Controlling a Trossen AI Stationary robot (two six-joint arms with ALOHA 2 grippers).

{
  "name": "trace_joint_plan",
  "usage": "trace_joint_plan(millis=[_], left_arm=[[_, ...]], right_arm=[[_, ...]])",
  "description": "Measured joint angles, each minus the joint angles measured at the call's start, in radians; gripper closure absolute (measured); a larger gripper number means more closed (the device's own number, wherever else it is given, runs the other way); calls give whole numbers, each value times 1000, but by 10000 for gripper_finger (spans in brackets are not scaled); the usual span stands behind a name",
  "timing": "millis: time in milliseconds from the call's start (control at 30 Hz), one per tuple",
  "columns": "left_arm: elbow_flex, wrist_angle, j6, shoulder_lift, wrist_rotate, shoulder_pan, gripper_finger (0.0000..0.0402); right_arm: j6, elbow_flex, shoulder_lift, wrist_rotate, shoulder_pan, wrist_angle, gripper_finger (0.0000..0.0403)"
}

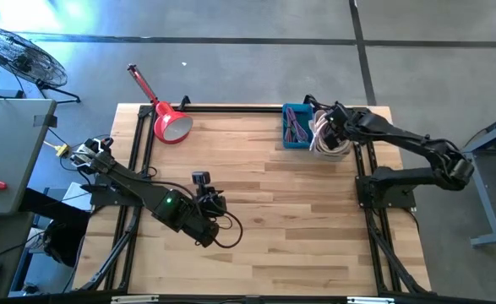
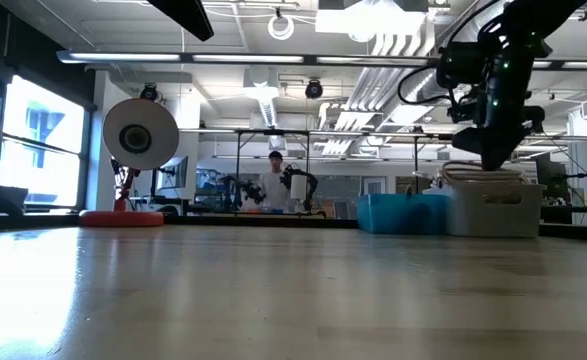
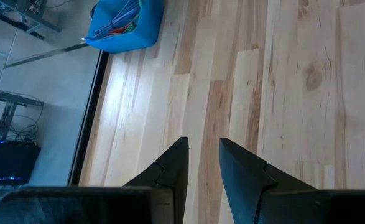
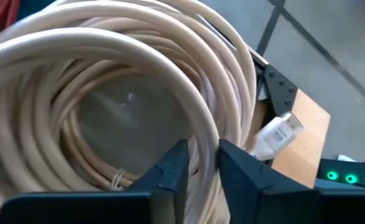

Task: Pick & Place USB Port
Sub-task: Put the white HDMI cable into the gray bin

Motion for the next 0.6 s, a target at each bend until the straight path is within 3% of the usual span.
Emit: trace_joint_plan(millis=[367, 600], left_arm=[[0, 79, 0, 0, 27, 0, 317], [0, 78, 31, 0, -9, 0, 317]], right_arm=[[5, 101, -3, -134, 1, -178, 286], [22, 162, -124, -153, 53, -192, 285]])
